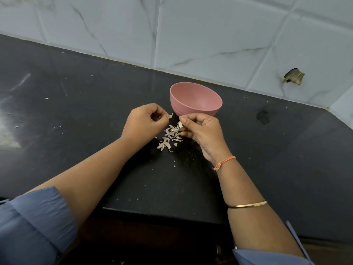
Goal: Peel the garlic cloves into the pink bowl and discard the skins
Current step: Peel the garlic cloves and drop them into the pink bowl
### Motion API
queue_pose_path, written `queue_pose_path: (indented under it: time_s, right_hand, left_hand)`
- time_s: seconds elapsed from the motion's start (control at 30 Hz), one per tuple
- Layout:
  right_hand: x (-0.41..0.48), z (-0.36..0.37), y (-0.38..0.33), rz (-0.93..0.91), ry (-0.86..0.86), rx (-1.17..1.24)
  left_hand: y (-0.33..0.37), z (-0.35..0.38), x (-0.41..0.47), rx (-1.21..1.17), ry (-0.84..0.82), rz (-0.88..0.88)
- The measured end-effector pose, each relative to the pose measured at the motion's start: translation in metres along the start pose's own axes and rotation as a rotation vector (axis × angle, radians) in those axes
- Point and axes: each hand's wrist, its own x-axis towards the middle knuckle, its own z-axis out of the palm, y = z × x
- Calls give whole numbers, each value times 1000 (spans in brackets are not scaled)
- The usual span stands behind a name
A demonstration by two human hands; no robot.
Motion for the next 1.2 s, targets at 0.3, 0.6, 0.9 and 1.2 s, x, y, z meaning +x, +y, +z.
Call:
queue_pose_path:
  time_s: [0.3, 0.6, 0.9, 1.2]
  right_hand:
    - [2, -3, 0, -2, 109, 72]
    - [0, 0, -1, 29, 65, 164]
    - [-1, 3, -2, 61, 73, 228]
    - [0, 4, 0, 81, 79, 215]
  left_hand:
    - [5, 0, -5, -30, -209, 106]
    - [9, -2, -7, -87, -183, 125]
    - [8, -1, -8, -74, -143, 140]
    - [7, 1, -7, -43, -122, 119]
